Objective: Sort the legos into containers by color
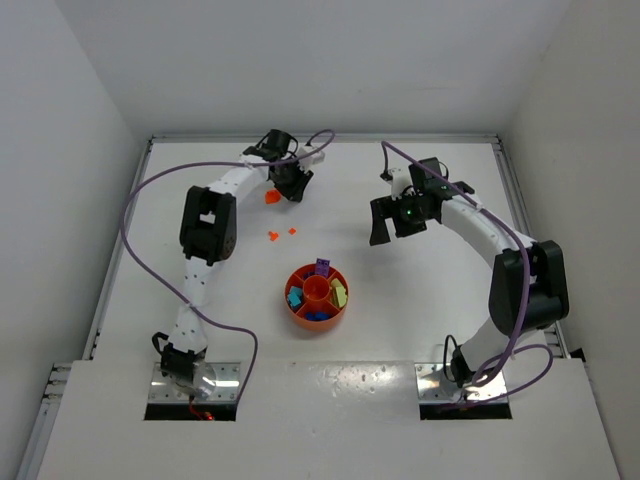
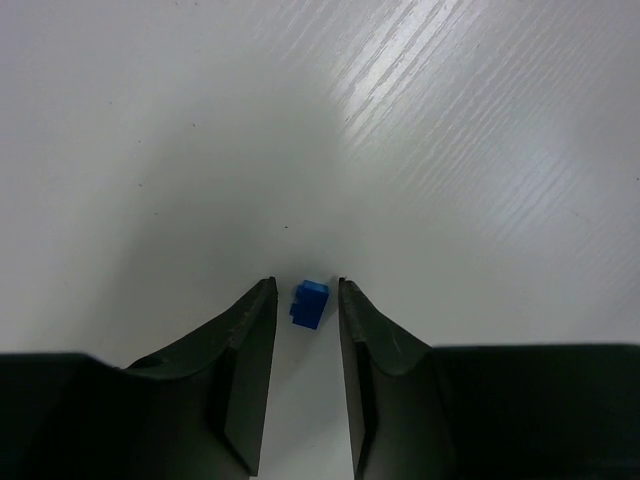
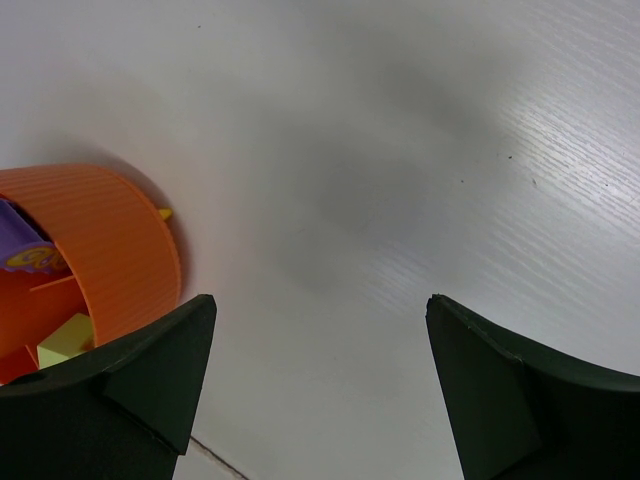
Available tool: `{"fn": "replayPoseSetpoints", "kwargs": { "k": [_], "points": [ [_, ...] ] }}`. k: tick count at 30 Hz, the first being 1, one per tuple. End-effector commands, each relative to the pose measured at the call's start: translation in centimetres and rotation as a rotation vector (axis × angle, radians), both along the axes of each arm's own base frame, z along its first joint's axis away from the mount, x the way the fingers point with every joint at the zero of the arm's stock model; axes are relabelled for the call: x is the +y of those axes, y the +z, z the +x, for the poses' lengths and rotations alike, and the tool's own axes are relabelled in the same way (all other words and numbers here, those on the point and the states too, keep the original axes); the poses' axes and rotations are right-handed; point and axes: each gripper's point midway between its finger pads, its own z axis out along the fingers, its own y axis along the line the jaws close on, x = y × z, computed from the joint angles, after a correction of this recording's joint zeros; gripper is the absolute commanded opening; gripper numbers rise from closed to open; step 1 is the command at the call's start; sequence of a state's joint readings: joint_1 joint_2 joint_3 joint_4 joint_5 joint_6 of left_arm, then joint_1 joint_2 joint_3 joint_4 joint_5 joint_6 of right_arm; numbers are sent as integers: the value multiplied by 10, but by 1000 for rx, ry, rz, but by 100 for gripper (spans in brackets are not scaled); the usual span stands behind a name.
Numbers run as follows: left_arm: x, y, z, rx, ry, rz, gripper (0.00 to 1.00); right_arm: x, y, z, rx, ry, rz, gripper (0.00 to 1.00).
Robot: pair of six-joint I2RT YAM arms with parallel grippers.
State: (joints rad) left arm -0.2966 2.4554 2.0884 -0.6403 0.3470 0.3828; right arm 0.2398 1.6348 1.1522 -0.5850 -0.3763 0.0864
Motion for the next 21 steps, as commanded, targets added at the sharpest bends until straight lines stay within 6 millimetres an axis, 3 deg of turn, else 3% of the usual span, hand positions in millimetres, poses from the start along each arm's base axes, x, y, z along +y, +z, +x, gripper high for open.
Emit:
{"fn": "replayPoseSetpoints", "kwargs": {
  "k": [1, 16, 21],
  "points": [
    [14, -28, -13, 81, 17, 20, 36, 6, 14, 11, -44, 11, 29, 86],
    [26, -40, -35, 124, 19, 36, 34, 7, 13, 13, -34, 11, 26, 86],
    [29, -43, -42, 138, 31, 44, 21, 7, 19, 14, -52, 11, 31, 86]
  ]
}}
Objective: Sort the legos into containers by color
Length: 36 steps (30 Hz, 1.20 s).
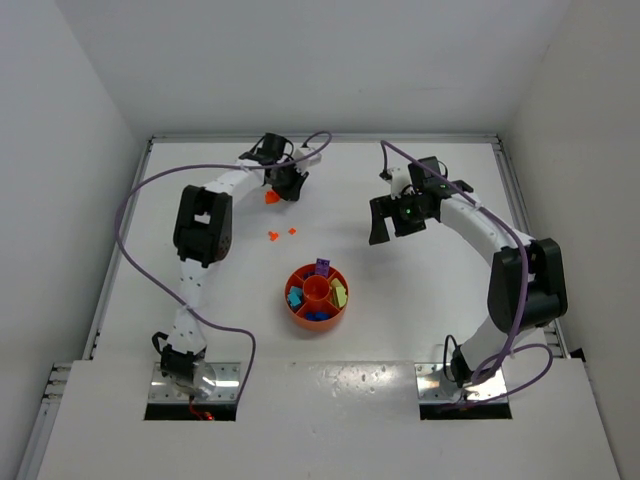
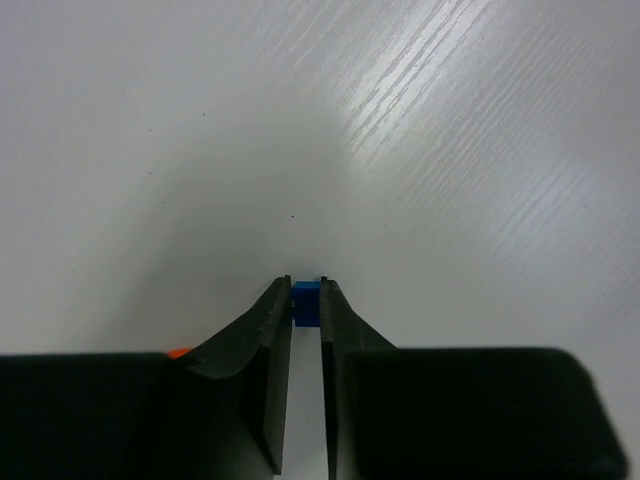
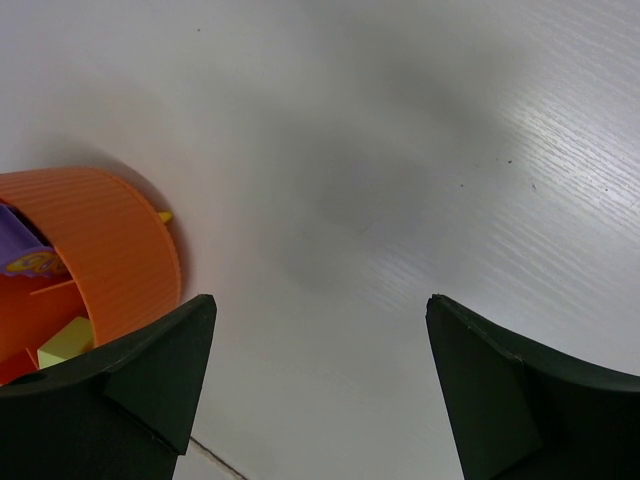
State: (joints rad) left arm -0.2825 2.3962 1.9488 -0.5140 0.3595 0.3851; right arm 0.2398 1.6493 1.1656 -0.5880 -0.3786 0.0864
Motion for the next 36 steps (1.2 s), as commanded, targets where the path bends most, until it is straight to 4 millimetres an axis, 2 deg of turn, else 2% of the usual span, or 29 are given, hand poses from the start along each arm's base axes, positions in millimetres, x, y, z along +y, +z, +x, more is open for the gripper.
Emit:
{"fn": "replayPoseSetpoints", "kwargs": {
  "k": [1, 5, 6, 8, 10, 11, 12, 13, 15, 16, 18, 19, 21, 22, 23, 24, 25, 26, 28, 29, 34, 35, 36],
  "points": [
    [23, -40, -41, 181, 25, 65, 17, 6, 20, 11, -56, 10, 30, 86],
    [21, -32, -50, 175, 23, 41, 13, 5, 20, 9, -56, 10, 30, 86],
    [23, -35, -58, 194, 23, 47, 11, 5, 23, 9, -65, 10, 32, 86],
    [19, -18, -58, 165, 19, 11, 10, 5, 27, 9, -76, 10, 34, 86],
    [17, -11, -68, 175, 23, -16, 9, 4, 24, 6, -67, 10, 32, 86],
    [12, 14, -66, 130, 17, -51, 9, 4, 28, 6, -79, 10, 35, 86],
    [10, 25, -67, 112, 20, -72, 9, 4, 31, 6, -88, 11, 37, 86],
    [10, 29, -78, 128, 30, -96, 7, 4, 28, 4, -79, 10, 35, 86],
    [-1, 56, -87, 83, 9, -160, 7, 4, 31, 4, -88, 11, 37, 86],
    [-12, 79, -107, 52, -24, -182, 6, 2, 34, 5, -100, 6, 32, 86],
    [-24, 103, -128, 14, -70, -203, 6, 2, 31, 2, -91, 6, 30, 86],
    [-36, 124, -154, -22, -120, -217, 6, 2, 34, 2, -100, 6, 32, 86],
    [-47, 144, -177, -75, -172, -222, 4, 2, 35, 4, -109, 6, 34, 86],
    [-57, 145, -198, -72, -215, -224, 4, 2, 35, 4, -109, 6, 34, 86],
    [-59, 170, -211, -121, -231, -252, 4, 2, 35, 4, -109, 6, 34, 86],
    [-68, 173, -232, -104, -287, -277, 4, 2, 35, 4, -109, 6, 34, 86],
    [-73, 182, -245, -113, -323, -301, 4, 2, 35, 4, -109, 6, 34, 86],
    [-74, 197, -262, -122, -352, -333, 3, 2, 35, 4, -109, 6, 34, 86],
    [-83, 197, -300, -63, -447, -375, 3, 2, 35, 4, -109, 6, 34, 86],
    [-83, 204, -318, -46, -491, -404, 3, 2, 35, 4, -109, 6, 34, 86],
    [-88, 181, -374, 70, -633, -396, 3, 2, 34, 2, -100, 6, 32, 86],
    [-88, 180, -380, 63, -652, -381, 3, 2, 31, 2, -91, 6, 30, 86],
    [-85, 172, -387, 82, -659, -348, 3, 2, 31, 2, -91, 6, 30, 86]
  ]
}}
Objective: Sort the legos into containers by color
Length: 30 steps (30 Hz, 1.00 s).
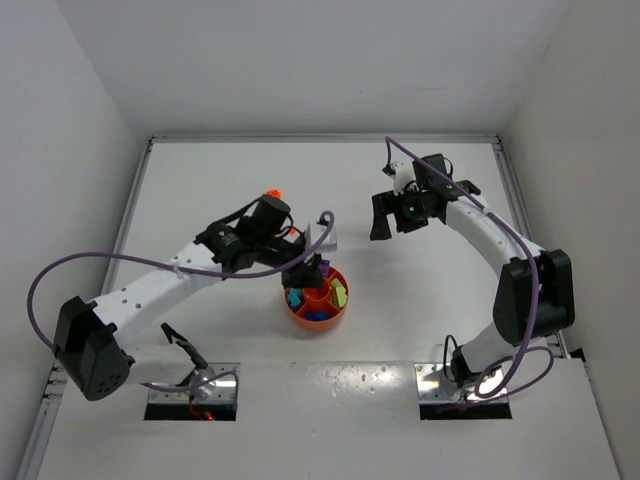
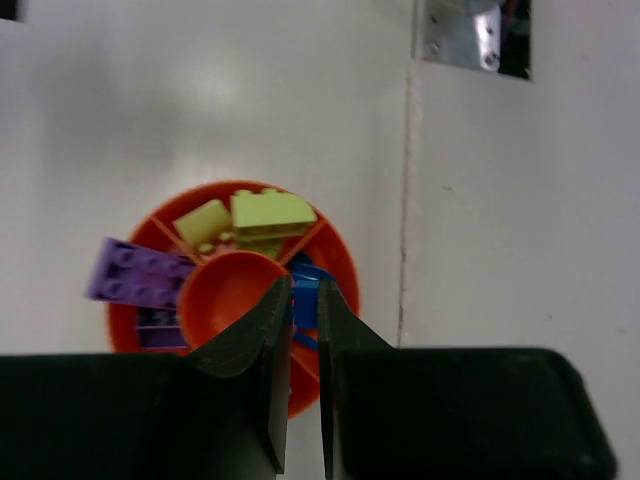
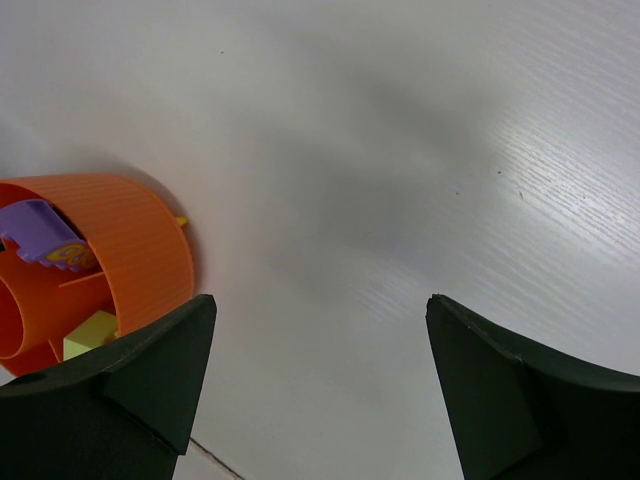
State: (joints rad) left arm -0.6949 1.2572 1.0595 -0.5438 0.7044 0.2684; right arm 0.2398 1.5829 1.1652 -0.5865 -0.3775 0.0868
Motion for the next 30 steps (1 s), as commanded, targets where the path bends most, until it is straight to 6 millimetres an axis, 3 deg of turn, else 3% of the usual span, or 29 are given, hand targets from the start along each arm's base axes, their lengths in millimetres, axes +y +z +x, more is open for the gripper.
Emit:
{"fn": "replayPoseSetpoints", "kwargs": {
  "k": [1, 6, 12, 17, 24, 30],
  "points": [
    [-1, -17, -44, 41, -143, 53, 3, 2, 9, 1, -25, 7, 14, 86],
    [-1, -29, -62, 37, -208, 102, 3, 1, 8, -1, -21, 14, 9, 86],
    [1, -49, -61, 41, -193, 172, 3, 1, 8, -1, -21, 14, 9, 86],
    [3, -64, -52, 27, -159, 236, 3, 0, 8, -3, -21, 14, 9, 86],
    [0, -66, -33, -27, -81, 253, 6, 1, 9, -1, -30, 14, 11, 86],
    [0, -69, -28, -30, -62, 266, 15, 1, 9, -1, -30, 14, 11, 86]
  ]
}}
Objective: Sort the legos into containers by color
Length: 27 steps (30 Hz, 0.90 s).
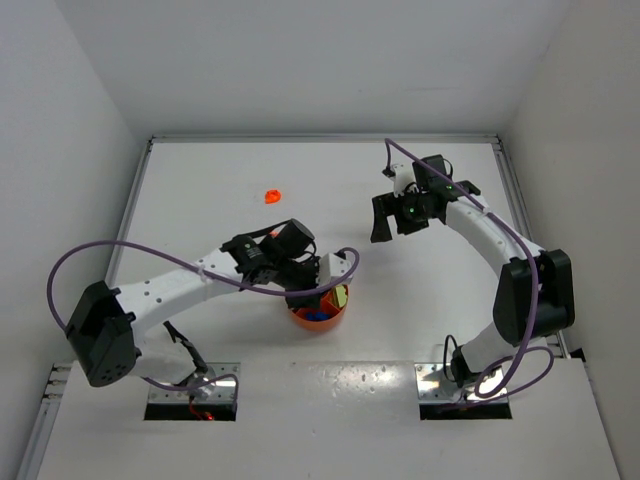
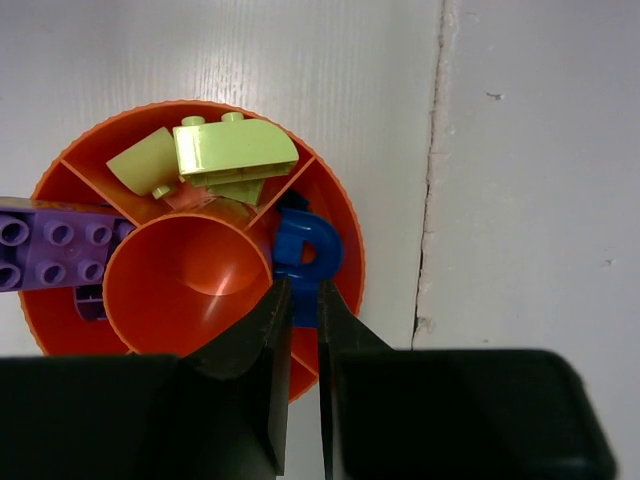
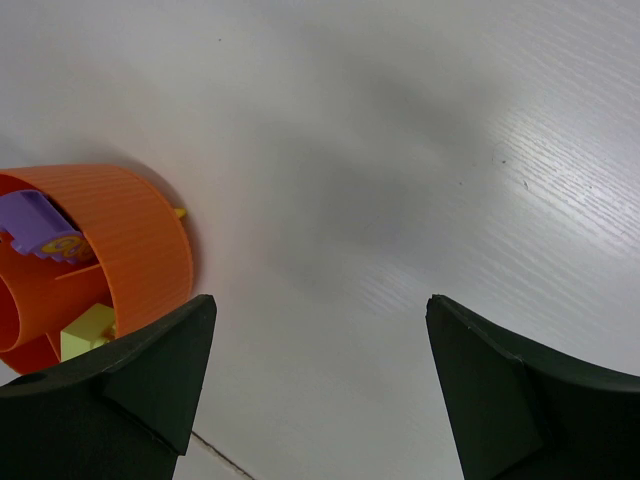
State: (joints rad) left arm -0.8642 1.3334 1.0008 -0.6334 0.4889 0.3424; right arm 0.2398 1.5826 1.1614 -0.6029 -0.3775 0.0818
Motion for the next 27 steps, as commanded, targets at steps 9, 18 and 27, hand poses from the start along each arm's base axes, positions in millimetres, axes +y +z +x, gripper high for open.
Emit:
{"fn": "replayPoseSetpoints", "kwargs": {
  "k": [9, 18, 27],
  "points": [
    [-6, 1, 6, -36, 7, -9, 28, 2, 8, 3, -38, 10, 15, 86],
    [-8, 12, 1, -37, -10, -49, 36, 2, 5, 3, -29, 10, 13, 86],
    [1, 119, 77, -129, 232, -296, 35, 7, 6, 1, -27, 24, 21, 86]
  ]
}}
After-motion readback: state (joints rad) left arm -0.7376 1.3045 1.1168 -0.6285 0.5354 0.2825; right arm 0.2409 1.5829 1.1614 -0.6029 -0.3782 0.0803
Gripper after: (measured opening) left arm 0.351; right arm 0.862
